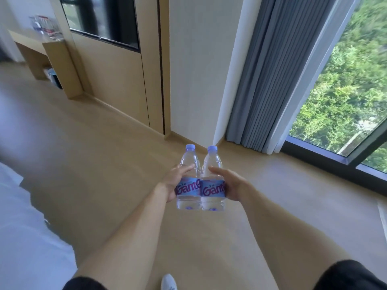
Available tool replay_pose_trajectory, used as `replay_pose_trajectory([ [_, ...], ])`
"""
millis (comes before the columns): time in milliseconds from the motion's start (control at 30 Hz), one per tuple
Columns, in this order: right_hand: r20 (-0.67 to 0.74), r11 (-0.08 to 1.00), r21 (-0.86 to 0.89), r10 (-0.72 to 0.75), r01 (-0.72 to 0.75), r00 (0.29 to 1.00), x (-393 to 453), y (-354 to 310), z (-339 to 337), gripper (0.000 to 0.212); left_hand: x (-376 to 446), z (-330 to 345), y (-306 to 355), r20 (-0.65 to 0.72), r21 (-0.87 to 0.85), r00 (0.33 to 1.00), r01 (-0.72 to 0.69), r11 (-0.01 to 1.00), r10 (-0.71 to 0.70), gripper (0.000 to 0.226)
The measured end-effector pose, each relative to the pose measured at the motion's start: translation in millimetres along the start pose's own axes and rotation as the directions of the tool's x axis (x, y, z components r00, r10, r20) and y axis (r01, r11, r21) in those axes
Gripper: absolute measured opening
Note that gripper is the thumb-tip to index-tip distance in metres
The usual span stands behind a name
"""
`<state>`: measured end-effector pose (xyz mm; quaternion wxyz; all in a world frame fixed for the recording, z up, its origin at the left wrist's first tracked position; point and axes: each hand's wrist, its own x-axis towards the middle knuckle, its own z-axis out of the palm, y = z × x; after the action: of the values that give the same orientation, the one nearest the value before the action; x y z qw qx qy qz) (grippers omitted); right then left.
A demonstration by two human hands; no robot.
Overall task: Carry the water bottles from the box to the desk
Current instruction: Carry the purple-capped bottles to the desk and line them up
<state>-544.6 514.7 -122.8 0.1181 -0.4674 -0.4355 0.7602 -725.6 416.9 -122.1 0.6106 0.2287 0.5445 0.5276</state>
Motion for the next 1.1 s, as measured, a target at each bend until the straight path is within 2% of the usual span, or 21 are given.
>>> replay_pose_trajectory([
  [200,0.068,0.998,-0.047,0.04,-0.037,0.997,83.8,-74.1,37.9,0.056,66.6,-58.0,60.5,-0.037,-0.011,0.999,-0.017,1.0,0.016,0.046],
  [333,0.119,0.999,0.012,0.035,-0.036,0.992,132.4,-111.8,71.1,0.056,90.5,-101.7,92.1,-0.08,-0.015,0.996,-0.028,1.0,0.027,0.036],
  [467,0.195,0.996,-0.088,0.039,-0.023,0.98,184.3,-142.0,110.6,0.053,108.4,-150.5,119.8,-0.178,-0.038,0.983,-0.042,0.998,0.034,0.033],
  [633,0.297,0.986,-0.167,0.067,-0.018,0.953,247.8,-168.9,160.5,0.059,129.6,-207.5,145.7,-0.416,-0.054,0.909,-0.063,0.997,0.035,0.034],
  [867,0.42,0.969,-0.246,0.114,-0.008,0.9,359.9,-221.5,236.3,0.057,178.8,-292.7,191.7,-0.58,-0.066,0.811,-0.143,0.988,0.079,0.04],
  [1000,0.517,0.957,-0.29,0.141,0.017,0.845,423.4,-263.8,279.0,0.076,213.6,-337.1,226.0,-0.662,-0.084,0.741,-0.22,0.972,0.11,0.039],
  [1100,0.59,0.947,-0.32,0.187,0.014,0.786,465.3,-293.6,309.6,0.079,233.7,-364.9,252.7,-0.71,-0.107,0.694,-0.276,0.955,0.12,0.04],
])
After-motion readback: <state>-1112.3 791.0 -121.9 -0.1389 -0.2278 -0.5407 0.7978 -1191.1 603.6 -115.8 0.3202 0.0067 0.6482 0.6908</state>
